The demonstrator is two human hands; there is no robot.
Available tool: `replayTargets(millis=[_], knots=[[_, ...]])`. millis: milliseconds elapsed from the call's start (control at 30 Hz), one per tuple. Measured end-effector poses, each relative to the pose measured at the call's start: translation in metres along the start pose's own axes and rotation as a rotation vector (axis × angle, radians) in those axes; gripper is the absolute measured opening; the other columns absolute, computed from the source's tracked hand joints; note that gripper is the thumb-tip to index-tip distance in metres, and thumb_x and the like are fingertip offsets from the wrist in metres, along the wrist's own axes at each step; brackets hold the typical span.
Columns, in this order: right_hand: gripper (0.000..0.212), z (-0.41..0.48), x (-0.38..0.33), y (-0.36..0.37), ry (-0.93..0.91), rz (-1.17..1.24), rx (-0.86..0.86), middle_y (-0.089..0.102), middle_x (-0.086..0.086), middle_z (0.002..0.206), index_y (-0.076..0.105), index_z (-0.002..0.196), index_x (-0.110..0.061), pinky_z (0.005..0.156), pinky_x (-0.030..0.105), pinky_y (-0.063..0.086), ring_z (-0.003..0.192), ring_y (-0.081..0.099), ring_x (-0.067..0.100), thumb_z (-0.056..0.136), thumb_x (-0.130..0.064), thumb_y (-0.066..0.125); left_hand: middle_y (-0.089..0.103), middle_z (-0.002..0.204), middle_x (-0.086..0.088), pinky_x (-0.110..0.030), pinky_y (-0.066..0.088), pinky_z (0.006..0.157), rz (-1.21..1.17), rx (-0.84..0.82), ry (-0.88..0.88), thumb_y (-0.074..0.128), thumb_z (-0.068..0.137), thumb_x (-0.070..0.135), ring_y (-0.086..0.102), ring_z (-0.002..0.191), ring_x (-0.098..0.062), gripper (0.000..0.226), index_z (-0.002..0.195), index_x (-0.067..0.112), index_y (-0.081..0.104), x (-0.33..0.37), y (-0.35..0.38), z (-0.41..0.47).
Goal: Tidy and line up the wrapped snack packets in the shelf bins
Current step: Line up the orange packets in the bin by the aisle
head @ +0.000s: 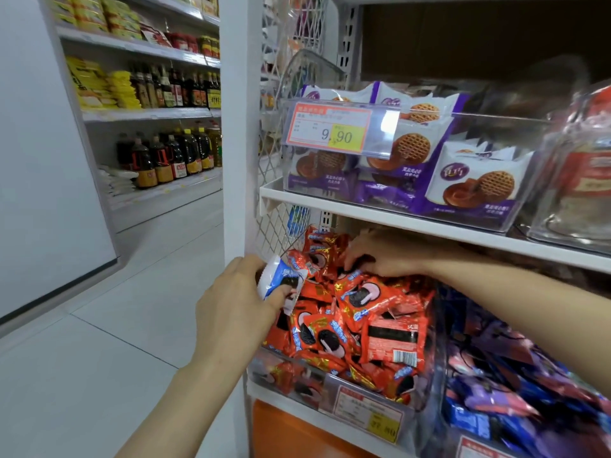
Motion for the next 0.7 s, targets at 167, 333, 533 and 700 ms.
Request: replayTargets(millis=[167,333,533,700], knots=[[0.033,-0.011,0.005,-0.007,0.009,0.287,0.089,0.062,-0.002,0.121,0.065,0.116,-0.019,0.100,0.024,0.042,0.115,0.055,0.015,0.087,-0.003,0.058,0.056,0.082,0.006,-0.030,0.040,0.058,-0.117,-0.011,0.009,0.066,0.082,0.041,0.055,0.077,-0.019,0.024,0.087,0.024,0.050,0.003,0.012,0.002],[0.043,-0.060,-0.042,-0.007,-0.034,0.726,0.148,0.062,-0.014,0.117,0.057,0.116,-0.034,0.095,0.015,0.043,0.107,0.057,-0.002,0.077,-0.030,0.075,0.062,0.081,0.018,-0.009,0.045,0.061,-0.551,-0.162,0.060,0.073,0.078,0.026,0.060,0.074,0.000,0.019,0.088,0.034,0.058,0.033,0.030,0.000],[0.017,-0.137,0.004,-0.018,0.228,0.748,0.610,0.066,-0.003,0.073,0.065,0.082,-0.020,0.056,0.013,0.041,0.058,0.054,0.000,0.072,-0.024,0.079,0.066,0.096,0.010,-0.007,0.045,0.073,-0.585,-0.358,0.165,0.070,0.081,0.022,0.061,0.083,-0.002,0.033,0.111,0.025,0.057,0.069,0.062,-0.002],[0.031,-0.204,0.063,-0.011,0.543,0.666,0.857,0.065,0.001,0.088,0.061,0.099,-0.020,0.064,0.023,0.041,0.081,0.059,0.016,0.074,-0.028,0.077,0.053,0.127,-0.007,-0.034,0.037,0.101,0.029,-0.346,0.316,0.067,0.083,0.031,0.045,0.120,-0.025,0.055,0.132,0.020,0.047,0.079,0.120,0.042]])
Point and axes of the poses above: each hand's wrist, its own z-axis towards the middle knuckle, its own y-axis out of the palm, x = y × z, the point moved 10 cm from there along z, towards the middle knuckle
